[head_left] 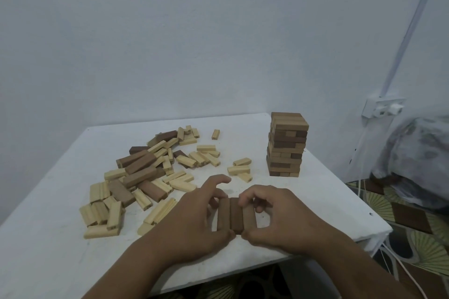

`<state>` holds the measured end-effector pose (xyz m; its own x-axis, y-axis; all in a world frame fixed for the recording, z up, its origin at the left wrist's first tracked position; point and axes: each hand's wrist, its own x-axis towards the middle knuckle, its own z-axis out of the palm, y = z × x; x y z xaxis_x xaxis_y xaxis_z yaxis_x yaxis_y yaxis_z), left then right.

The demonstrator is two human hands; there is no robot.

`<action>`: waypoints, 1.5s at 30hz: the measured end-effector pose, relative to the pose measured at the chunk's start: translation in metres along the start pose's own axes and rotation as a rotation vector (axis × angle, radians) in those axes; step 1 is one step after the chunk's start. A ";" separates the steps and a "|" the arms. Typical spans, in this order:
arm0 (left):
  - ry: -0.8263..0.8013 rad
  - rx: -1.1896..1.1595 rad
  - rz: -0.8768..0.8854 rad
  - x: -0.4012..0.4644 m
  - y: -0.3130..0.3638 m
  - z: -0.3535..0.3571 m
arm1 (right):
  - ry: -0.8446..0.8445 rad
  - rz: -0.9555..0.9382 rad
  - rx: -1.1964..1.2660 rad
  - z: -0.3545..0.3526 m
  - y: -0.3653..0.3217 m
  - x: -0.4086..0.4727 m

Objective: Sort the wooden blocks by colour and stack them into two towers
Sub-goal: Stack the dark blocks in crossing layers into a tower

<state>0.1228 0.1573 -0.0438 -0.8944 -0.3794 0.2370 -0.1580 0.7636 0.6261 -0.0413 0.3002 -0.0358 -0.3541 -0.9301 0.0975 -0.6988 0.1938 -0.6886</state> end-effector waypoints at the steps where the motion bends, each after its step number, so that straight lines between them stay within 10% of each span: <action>1: 0.007 -0.005 0.011 0.001 0.001 0.000 | 0.010 -0.005 0.007 -0.001 0.000 0.000; 29: 0.075 -0.283 0.089 0.194 0.066 -0.031 | 0.720 -0.233 0.719 -0.118 0.025 0.051; 45: 0.033 -0.293 0.031 0.202 0.055 -0.021 | 0.813 -0.197 0.468 -0.110 0.051 0.058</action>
<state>-0.0572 0.1114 0.0541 -0.8821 -0.3783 0.2807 0.0015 0.5937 0.8047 -0.1657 0.2900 0.0138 -0.7025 -0.3977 0.5902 -0.5353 -0.2512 -0.8064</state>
